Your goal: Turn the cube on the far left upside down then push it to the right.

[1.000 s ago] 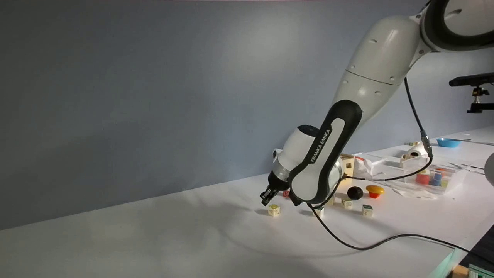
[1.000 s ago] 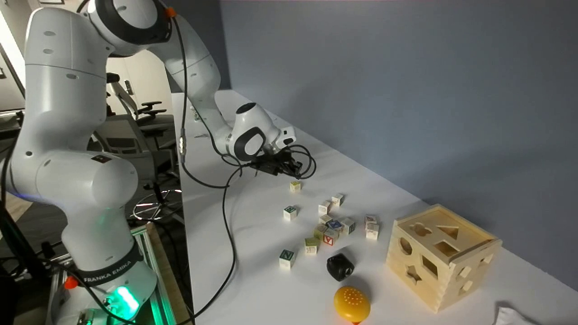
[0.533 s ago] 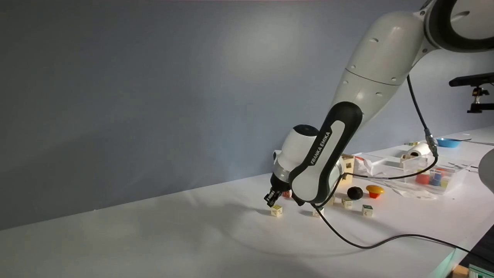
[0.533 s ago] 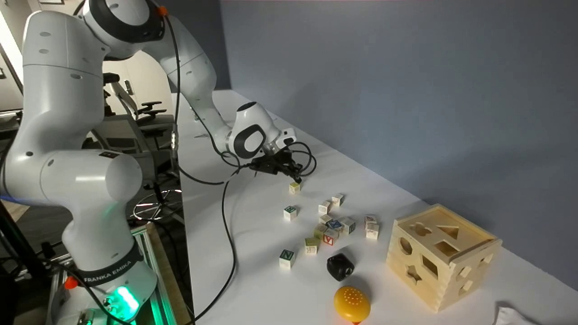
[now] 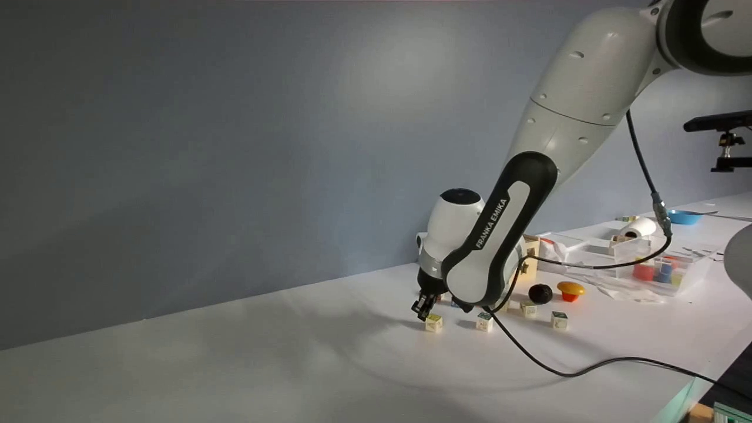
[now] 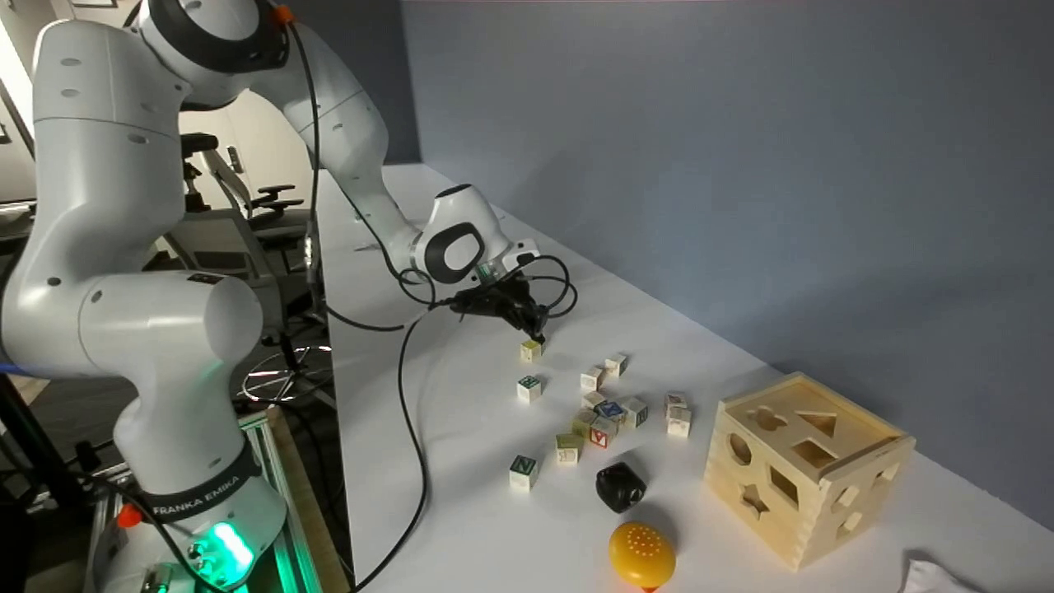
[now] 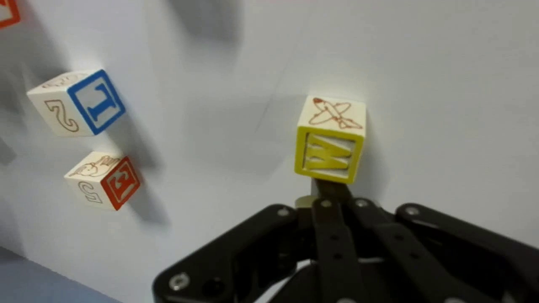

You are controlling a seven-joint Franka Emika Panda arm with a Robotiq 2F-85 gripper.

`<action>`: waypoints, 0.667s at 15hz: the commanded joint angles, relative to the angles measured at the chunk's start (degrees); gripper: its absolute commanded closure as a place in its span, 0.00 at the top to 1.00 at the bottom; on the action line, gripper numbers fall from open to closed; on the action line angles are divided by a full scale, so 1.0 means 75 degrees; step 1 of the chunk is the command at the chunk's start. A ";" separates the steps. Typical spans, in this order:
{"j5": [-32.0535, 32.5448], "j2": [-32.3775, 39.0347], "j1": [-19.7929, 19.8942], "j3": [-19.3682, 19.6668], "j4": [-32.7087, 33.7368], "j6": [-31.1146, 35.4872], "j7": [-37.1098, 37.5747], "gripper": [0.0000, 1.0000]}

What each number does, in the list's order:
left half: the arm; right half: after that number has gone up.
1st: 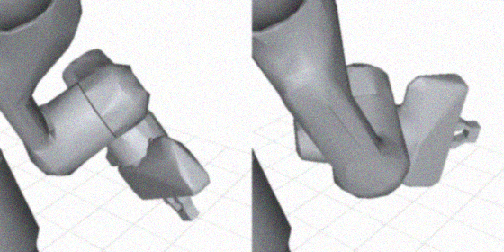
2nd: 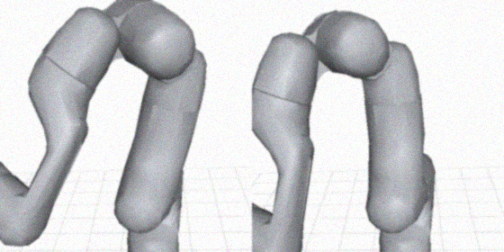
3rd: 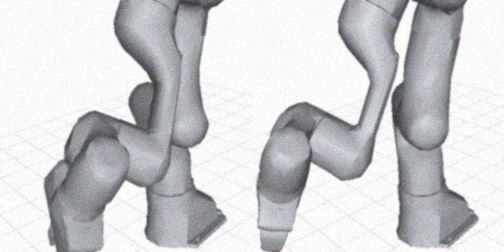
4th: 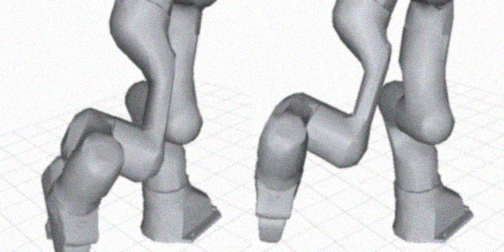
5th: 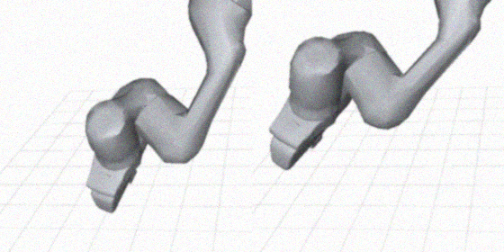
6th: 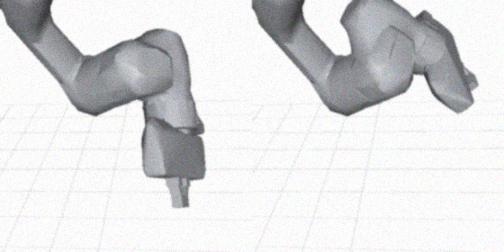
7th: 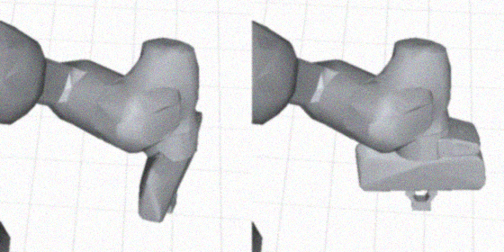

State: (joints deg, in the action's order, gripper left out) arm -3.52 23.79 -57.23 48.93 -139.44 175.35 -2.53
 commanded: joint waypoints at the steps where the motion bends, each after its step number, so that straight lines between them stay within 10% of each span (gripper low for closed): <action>1: 0.0429 -0.0001 -0.0579 0.0784 -0.0128 -0.0567 -0.0185 0.00; 10: 0.0553 -0.0515 -0.1038 0.1435 -0.0440 -0.0916 -0.0625 0.00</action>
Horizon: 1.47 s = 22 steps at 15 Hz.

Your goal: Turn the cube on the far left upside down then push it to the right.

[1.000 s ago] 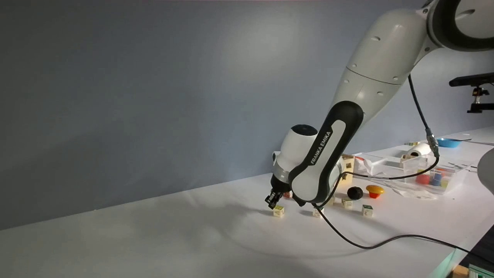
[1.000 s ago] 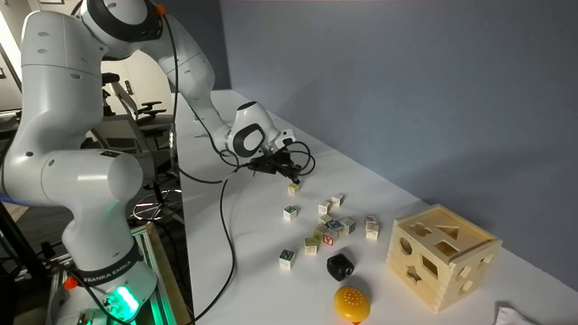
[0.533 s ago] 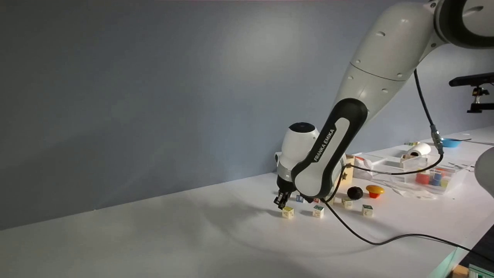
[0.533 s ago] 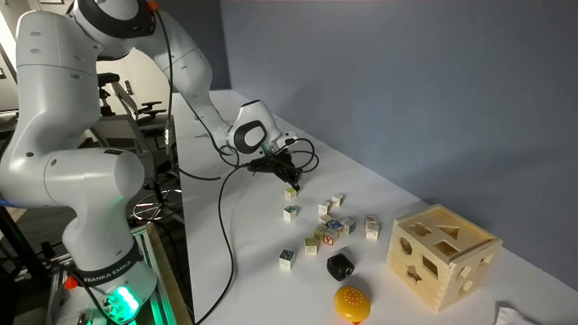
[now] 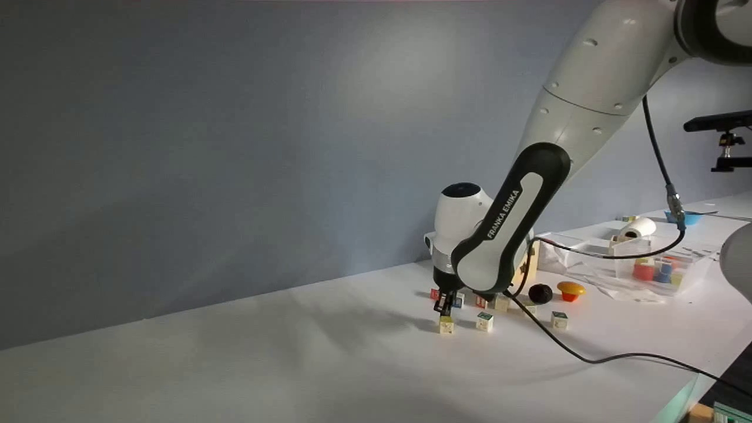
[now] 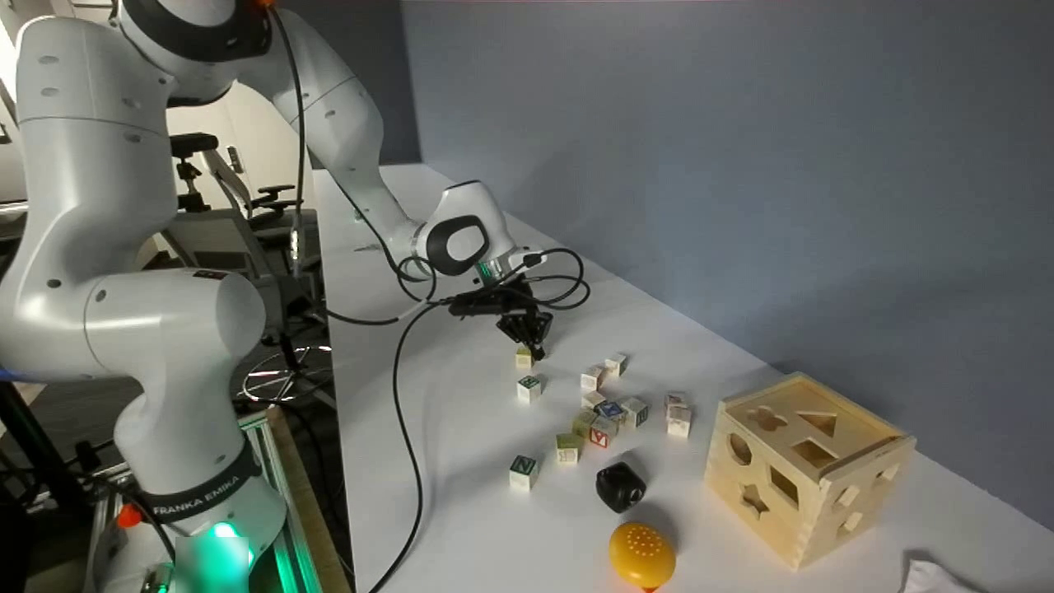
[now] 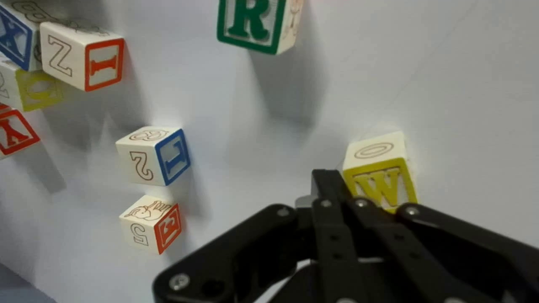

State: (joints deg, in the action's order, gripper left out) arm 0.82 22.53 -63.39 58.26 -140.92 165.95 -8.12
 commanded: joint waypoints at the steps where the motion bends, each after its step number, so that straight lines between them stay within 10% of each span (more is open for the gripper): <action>1: -0.0100 -0.0397 -0.0249 0.0213 -0.0248 0.0480 0.0209 0.00; 22: 0.0059 -0.1216 -0.0103 -0.0156 -0.0518 -0.0110 -0.0759 0.00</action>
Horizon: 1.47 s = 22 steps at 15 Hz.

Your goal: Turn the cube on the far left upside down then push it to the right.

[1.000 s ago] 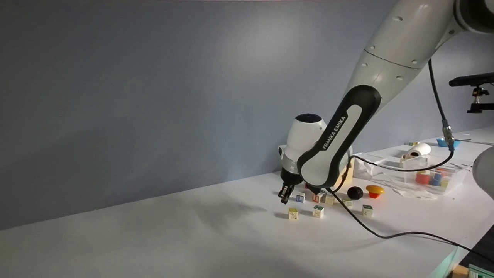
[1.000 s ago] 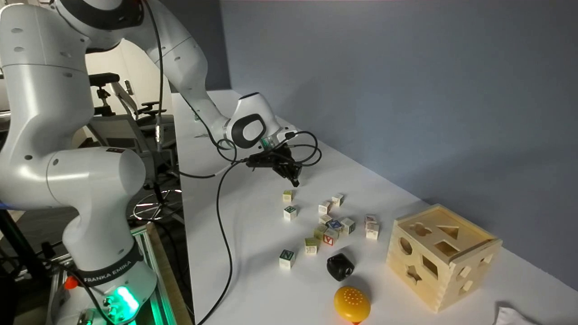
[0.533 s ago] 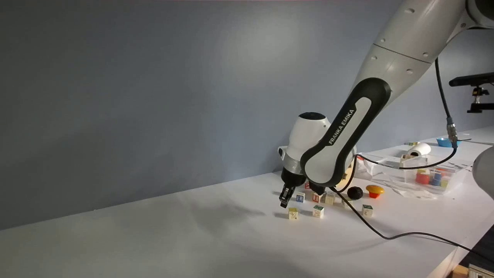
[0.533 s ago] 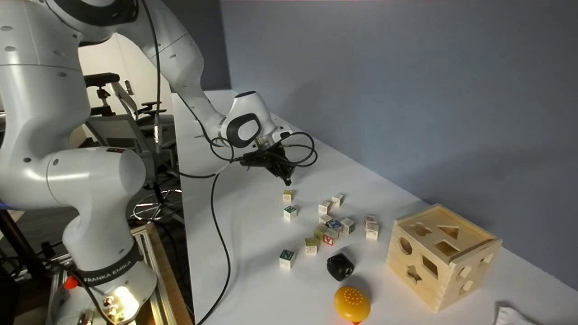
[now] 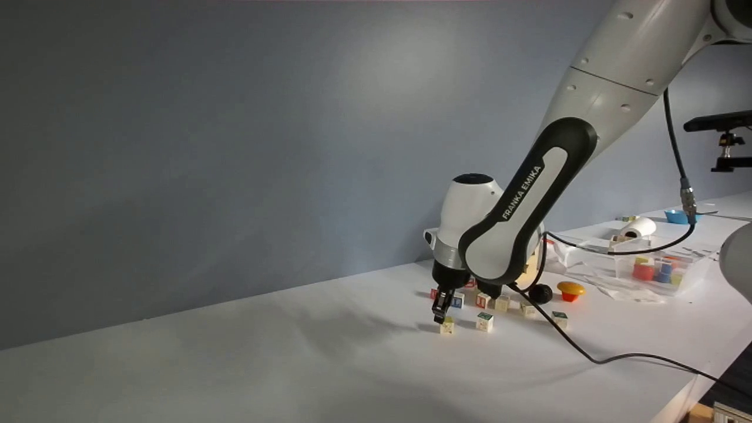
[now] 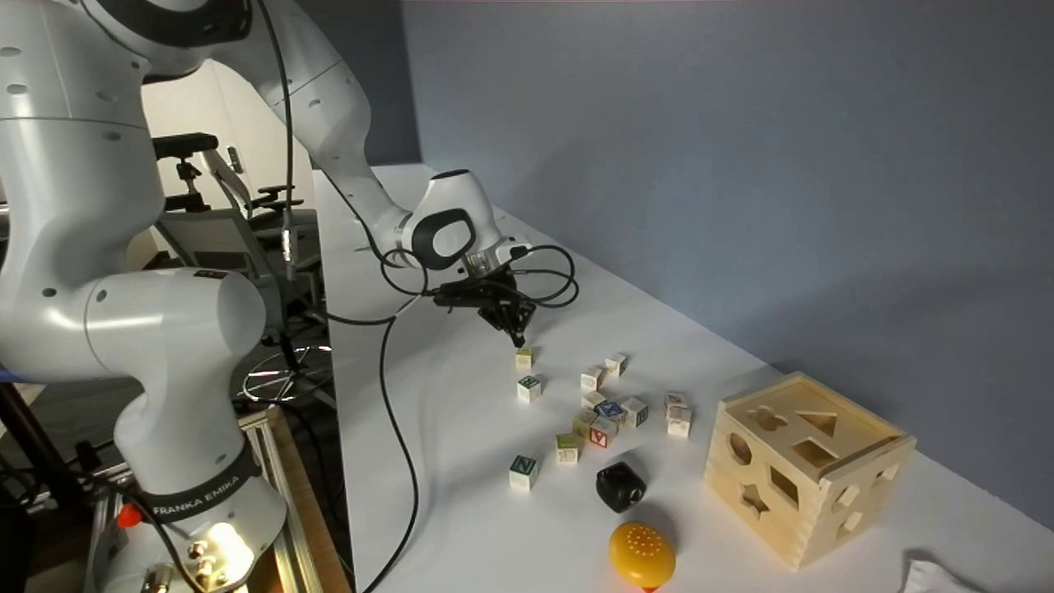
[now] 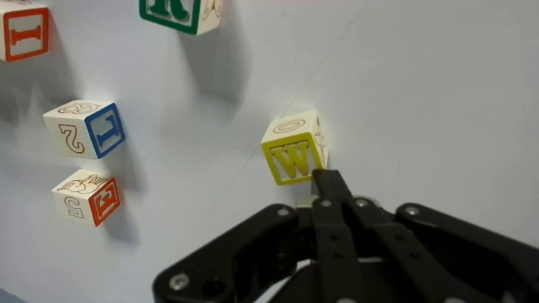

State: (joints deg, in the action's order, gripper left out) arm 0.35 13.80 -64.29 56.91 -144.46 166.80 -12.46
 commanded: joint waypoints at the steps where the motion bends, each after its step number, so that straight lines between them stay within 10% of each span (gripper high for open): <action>1: 0.0129 -0.0027 0.0013 0.0040 -0.0040 -0.0216 -0.0210 0.00; 22: 0.0016 0.0346 0.0023 0.1461 0.0022 -0.1749 0.0179 0.00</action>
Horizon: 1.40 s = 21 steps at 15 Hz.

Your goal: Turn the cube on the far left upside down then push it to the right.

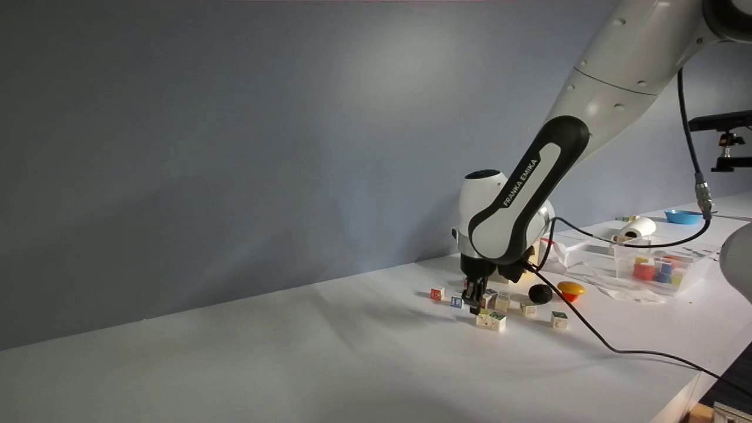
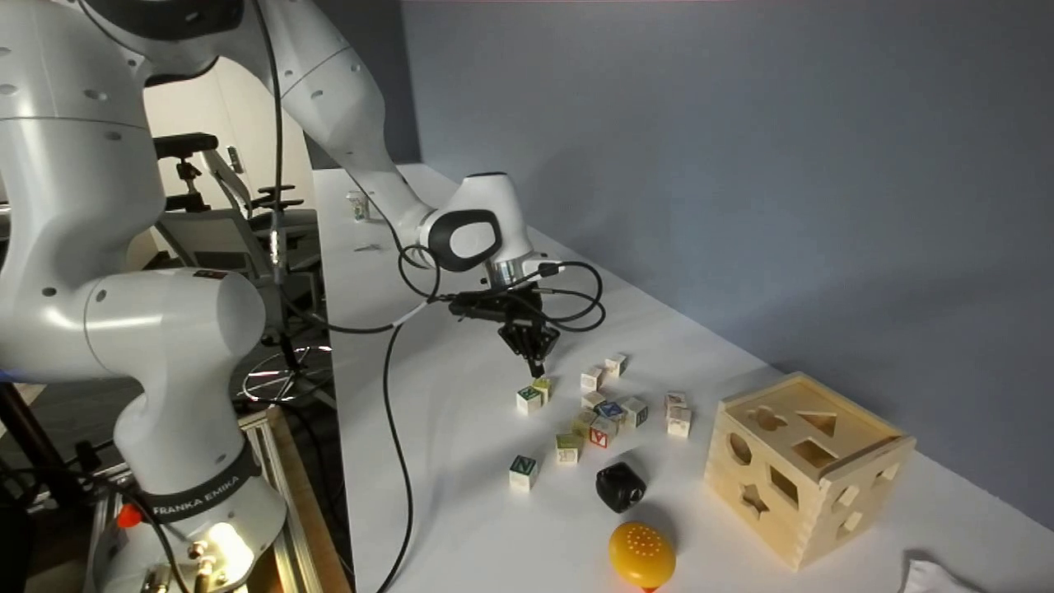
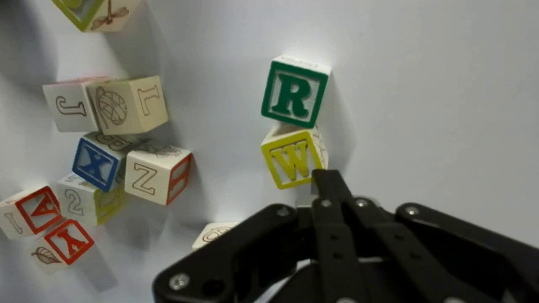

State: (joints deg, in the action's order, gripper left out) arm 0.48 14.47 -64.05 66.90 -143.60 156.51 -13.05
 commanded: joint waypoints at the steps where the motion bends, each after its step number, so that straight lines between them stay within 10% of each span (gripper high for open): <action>1: -0.0014 0.0249 -0.0004 0.0191 -0.0097 -0.0444 0.0294 0.00; 15: 0.0001 -0.1575 -0.0676 0.1684 0.0300 -0.1581 0.0861 0.00; 16: 0.0053 -0.1827 -0.0790 0.1852 0.0407 -0.1826 0.0820 0.26; 21: 0.0271 -0.2344 -0.0925 0.1915 0.1228 -0.2947 0.1336 0.52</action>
State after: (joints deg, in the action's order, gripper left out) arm -0.08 0.59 -70.19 81.21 -138.00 139.61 -6.80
